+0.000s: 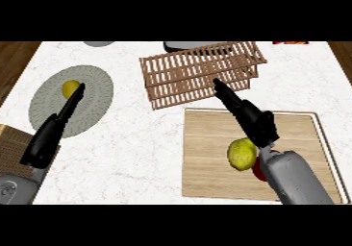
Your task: Pick the can from the tray and place it in the tiered shelf
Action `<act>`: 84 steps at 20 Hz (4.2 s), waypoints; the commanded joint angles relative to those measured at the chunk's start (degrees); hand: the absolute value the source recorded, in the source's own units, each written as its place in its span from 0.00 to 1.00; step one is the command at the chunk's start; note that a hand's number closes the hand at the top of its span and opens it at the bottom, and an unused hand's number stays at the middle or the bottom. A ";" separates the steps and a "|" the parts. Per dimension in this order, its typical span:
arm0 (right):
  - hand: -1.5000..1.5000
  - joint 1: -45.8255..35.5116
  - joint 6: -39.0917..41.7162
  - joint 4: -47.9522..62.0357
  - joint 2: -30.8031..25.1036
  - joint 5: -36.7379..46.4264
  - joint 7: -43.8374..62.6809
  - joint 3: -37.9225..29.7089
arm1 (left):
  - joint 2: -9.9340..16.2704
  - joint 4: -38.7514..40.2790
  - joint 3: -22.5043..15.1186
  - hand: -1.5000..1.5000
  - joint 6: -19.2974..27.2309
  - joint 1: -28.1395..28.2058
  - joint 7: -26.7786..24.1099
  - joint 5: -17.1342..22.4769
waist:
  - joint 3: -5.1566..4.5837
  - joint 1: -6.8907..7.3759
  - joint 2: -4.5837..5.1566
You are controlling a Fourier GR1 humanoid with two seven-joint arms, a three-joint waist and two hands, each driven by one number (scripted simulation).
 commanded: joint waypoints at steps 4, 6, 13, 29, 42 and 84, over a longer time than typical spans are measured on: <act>1.00 8.19 -19.51 -6.50 -8.94 9.70 -0.45 -12.95 | -5.01 5.23 5.23 0.50 3.02 8.94 7.86 9.60 | -0.65 -8.07 -2.14; 1.00 9.60 -25.85 -6.85 -12.99 11.52 -0.75 -20.76 | -6.21 7.72 7.64 0.50 4.09 11.71 11.35 13.21 | -0.96 -11.78 -2.81; 0.00 32.83 -38.55 -11.89 -10.10 12.33 5.43 -28.33 | -8.81 7.31 11.17 0.50 2.32 13.98 16.74 21.40 | -0.31 -10.30 -1.83; 0.00 66.36 -28.55 -67.47 -12.86 30.42 39.07 -10.79 | -10.39 8.12 9.41 0.50 -0.83 5.78 21.43 20.87 | -0.44 -2.59 0.35; 0.00 39.49 -25.97 -54.34 -19.62 40.82 74.14 -9.59 | -12.91 7.56 6.58 0.50 -1.35 5.45 20.84 17.99 | -0.44 1.02 0.69; 0.00 22.66 -12.01 -24.95 10.71 71.24 76.62 -3.85 | -14.67 5.96 10.65 0.50 -2.26 8.57 21.33 15.91 | -0.07 -1.75 -0.17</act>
